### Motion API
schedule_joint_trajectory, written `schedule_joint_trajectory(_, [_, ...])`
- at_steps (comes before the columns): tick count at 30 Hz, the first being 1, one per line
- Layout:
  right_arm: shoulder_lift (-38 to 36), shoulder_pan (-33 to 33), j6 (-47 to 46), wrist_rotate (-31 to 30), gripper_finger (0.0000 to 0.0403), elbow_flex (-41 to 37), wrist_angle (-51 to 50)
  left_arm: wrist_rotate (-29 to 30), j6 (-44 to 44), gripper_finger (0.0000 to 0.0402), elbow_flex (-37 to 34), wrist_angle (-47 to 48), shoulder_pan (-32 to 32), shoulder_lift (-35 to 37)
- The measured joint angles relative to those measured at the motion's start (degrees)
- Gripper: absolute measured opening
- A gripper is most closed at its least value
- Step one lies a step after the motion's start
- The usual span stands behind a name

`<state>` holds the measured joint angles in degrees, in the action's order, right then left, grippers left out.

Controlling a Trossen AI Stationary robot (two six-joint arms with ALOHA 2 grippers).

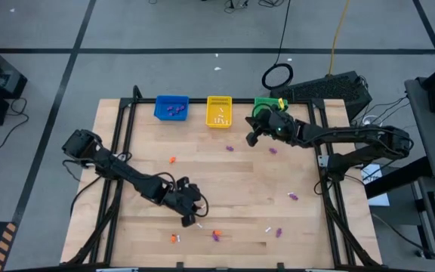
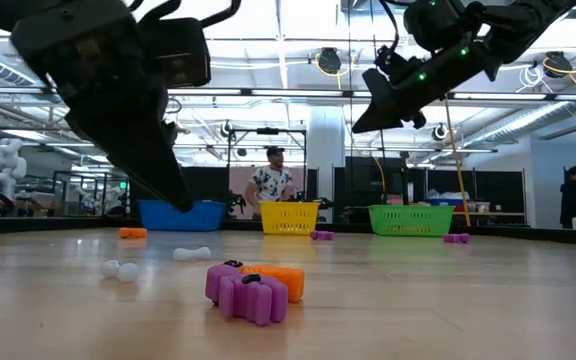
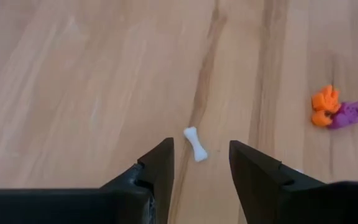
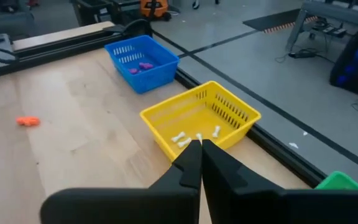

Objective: Sort Halloween decoration
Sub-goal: Put the white bone toy into the yellow bin

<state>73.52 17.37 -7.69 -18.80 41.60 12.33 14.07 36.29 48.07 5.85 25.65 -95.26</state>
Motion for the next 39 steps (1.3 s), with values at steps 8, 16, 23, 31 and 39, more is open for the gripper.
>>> schedule_joint_trajectory(8, [0.0,-1.0,-0.2,-2.4,0.0002,0.0,0.9,2.5,3.9,0.0153,0.0,0.0,1.2,-0.8])
schedule_joint_trajectory(16, [0.0,-1.3,-1.0,-2.4,0.0002,0.0,1.1,4.1,4.0,0.0153,1.2,-2.9,1.5,-5.5])
schedule_joint_trajectory(23, [0.0,-1.8,-0.4,-3.6,0.0002,0.0,1.2,5.2,4.4,0.0135,3.5,1.1,1.4,-8.8])
schedule_joint_trajectory(31, [0.0,-2.0,0.5,-4.0,0.0002,0.0,1.2,5.6,4.9,0.0079,3.8,1.7,1.4,-10.0])
schedule_joint_trajectory(39, [0.0,-2.0,0.8,-4.0,0.0002,0.0,1.2,2.8,-0.7,0.0031,3.7,2.7,0.8,-10.1])
